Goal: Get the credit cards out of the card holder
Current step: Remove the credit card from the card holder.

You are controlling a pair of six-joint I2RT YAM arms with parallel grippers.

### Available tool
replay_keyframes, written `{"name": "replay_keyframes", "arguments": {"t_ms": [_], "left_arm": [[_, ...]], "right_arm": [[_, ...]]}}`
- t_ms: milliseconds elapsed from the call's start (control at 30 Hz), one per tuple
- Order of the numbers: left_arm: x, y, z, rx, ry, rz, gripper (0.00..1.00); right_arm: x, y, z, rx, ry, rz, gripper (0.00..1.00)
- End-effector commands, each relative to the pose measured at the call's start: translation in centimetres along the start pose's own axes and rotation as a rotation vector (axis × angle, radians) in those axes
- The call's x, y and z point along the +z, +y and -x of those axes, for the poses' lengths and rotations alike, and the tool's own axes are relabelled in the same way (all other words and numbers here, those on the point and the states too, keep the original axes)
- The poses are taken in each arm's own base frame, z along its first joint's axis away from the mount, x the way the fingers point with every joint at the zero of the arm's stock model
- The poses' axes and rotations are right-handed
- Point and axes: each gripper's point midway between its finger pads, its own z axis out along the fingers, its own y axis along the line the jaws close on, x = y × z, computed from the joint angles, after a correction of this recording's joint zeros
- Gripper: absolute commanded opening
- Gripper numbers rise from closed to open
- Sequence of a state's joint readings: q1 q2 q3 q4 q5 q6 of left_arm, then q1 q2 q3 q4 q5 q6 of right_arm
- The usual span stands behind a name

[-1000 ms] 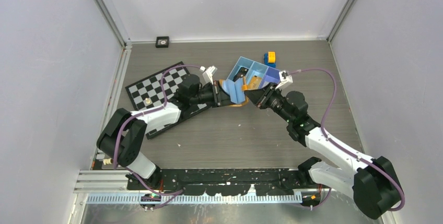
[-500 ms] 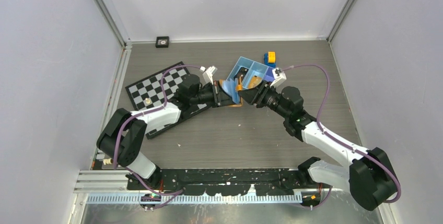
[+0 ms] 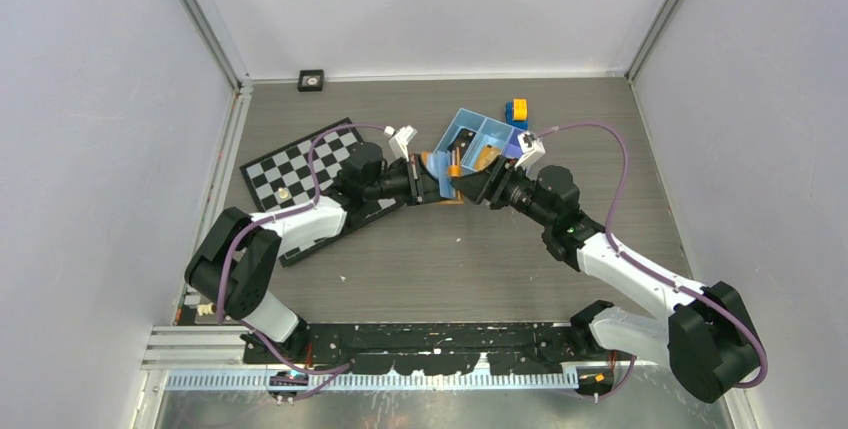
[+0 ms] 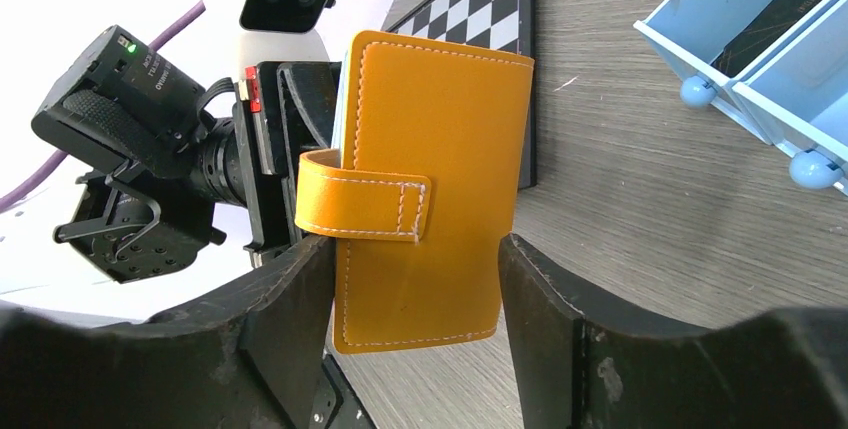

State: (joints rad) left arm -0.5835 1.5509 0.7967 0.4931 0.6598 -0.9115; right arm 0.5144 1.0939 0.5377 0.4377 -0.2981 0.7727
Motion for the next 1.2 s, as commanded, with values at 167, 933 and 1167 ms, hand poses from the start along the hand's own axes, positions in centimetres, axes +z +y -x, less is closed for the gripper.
{"name": "replay_keyframes", "arguments": {"t_ms": [167, 933, 1167], "left_arm": [[-0.1, -3.5, 1.7, 0.082, -0.039, -0.114, 0.00], [-0.3, -3.7, 1.7, 0.081, -0.042, -0.120, 0.00], [-0.1, -3.5, 1.6, 0.073, -0.030, -0.116, 0.00]], "right_arm": [[0.2, 0.1, 0.2, -0.010, 0.007, -0.010, 0.57], [0.0, -2.6, 0.5, -0.024, 0.014, -0.181, 0.48], [0.3, -2.1, 0.3, -0.016, 0.029, -0.146, 0.40]]}}
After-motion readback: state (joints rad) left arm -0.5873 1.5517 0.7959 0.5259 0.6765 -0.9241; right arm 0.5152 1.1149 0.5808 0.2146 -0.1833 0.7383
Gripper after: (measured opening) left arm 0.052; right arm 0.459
